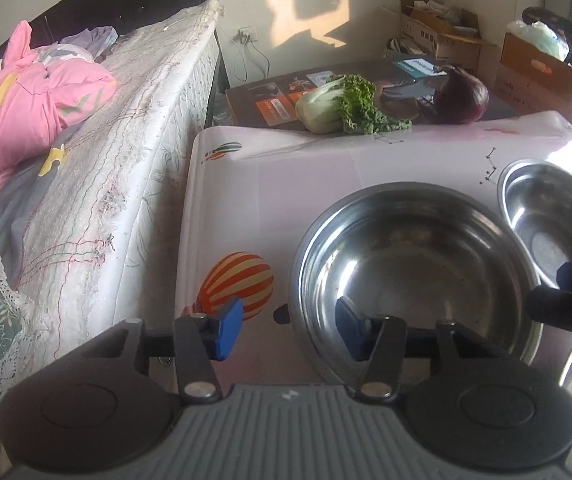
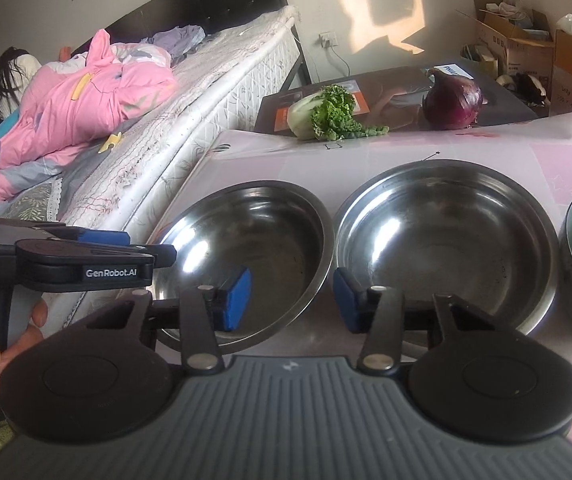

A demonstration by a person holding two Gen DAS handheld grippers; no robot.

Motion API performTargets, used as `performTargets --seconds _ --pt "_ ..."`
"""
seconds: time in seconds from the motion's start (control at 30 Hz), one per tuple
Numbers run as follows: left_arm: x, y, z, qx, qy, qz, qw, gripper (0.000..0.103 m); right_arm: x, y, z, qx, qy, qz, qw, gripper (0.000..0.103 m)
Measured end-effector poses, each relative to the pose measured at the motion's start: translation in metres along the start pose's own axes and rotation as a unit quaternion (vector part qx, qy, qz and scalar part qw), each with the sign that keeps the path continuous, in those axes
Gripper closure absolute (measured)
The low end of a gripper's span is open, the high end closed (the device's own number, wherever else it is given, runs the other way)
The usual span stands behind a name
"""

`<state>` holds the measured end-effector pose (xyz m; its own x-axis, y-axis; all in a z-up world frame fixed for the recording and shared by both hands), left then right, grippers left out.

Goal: Organize plates and bowls
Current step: 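Move the left tool to a small steel bowl and grip its rim, then lift the steel bowl with the left tool and hold it up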

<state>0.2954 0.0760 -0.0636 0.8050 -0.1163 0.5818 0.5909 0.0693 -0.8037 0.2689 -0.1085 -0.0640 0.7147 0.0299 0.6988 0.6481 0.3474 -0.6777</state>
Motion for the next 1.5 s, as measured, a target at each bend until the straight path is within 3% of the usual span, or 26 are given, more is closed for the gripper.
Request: performTargets --seconds 0.27,0.53,0.73,0.9,1.17,1.5 --pt "-0.008 0.007 0.018 0.009 -0.009 0.028 0.9995 0.065 0.004 -0.001 -0.004 0.006 -0.004 0.009 1.0 0.071" --pt "-0.013 0.005 0.037 -0.02 -0.045 0.044 0.9978 0.065 0.016 0.012 0.006 0.024 -0.016 0.021 0.999 0.074" --pt "-0.013 0.008 0.036 -0.021 -0.046 0.044 0.9978 0.067 0.018 0.035 0.014 0.01 -0.042 0.043 0.998 0.084" --pt "-0.014 0.01 0.036 -0.04 -0.061 0.055 0.9958 0.083 0.019 0.045 0.017 0.013 -0.047 0.046 0.998 0.09" --pt "-0.015 0.009 0.043 -0.058 -0.077 0.075 0.9925 0.084 0.012 0.036 0.015 0.031 -0.042 0.057 0.997 0.09" --pt "-0.01 0.023 0.035 -0.044 -0.072 0.089 0.9925 0.079 0.016 0.044 0.016 0.026 -0.044 0.055 0.997 0.09"
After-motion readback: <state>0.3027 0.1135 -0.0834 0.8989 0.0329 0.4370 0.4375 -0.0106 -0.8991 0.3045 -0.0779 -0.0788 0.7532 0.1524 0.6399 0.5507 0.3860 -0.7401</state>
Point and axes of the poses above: each gripper's, at about its wrist camera, not at the fingertips, and y roughly the way its jaws point, z to its left, x to its top, the point moved 3 cm from there along y, roughly the way its jaws point, and after that the axes turned 3 degrees about -y, right-handed, at the moved point
